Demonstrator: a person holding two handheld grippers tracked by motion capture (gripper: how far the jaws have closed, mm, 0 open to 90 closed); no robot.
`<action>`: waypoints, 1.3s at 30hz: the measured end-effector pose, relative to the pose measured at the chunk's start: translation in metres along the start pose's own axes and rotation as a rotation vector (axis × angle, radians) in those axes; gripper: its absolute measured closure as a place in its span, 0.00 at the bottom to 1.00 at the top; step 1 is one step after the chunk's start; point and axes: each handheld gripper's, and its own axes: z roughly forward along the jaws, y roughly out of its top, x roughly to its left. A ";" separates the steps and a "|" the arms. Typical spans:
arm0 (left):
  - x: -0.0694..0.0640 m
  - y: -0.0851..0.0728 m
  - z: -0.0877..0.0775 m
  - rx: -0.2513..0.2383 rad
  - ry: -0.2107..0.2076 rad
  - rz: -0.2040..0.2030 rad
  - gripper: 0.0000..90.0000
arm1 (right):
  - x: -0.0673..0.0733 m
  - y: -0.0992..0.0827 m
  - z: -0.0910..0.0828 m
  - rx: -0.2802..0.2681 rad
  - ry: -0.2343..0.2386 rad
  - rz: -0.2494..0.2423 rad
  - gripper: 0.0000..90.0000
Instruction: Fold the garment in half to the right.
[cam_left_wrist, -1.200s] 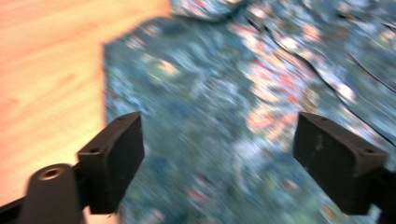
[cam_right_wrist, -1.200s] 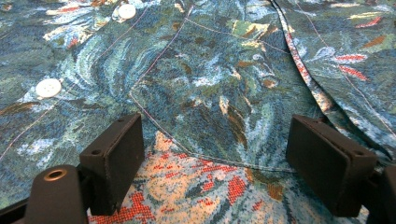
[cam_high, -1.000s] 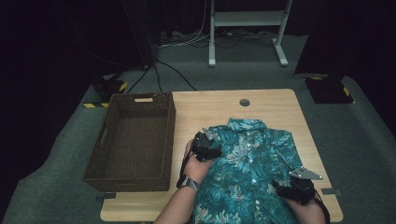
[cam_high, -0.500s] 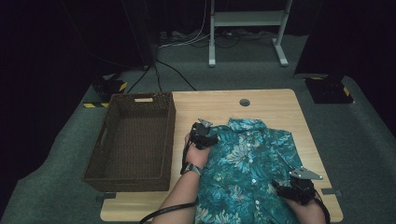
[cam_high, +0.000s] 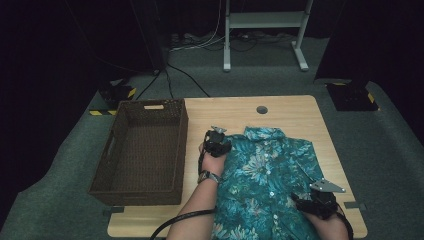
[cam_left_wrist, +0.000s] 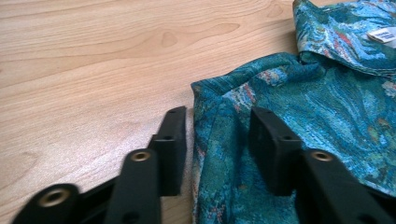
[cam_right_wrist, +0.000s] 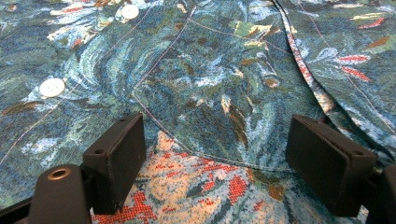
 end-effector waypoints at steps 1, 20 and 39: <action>-0.001 -0.001 -0.001 -0.004 0.009 0.016 0.73 | 0.000 0.000 0.000 0.000 0.000 0.000 0.22; -0.001 -0.004 -0.014 -0.068 -0.034 -0.016 0.95 | -0.029 0.036 -0.015 -0.121 -0.019 0.043 0.42; 0.002 0.001 -0.012 -0.056 -0.072 -0.079 0.94 | -0.112 0.086 0.061 -0.021 -0.094 0.132 0.58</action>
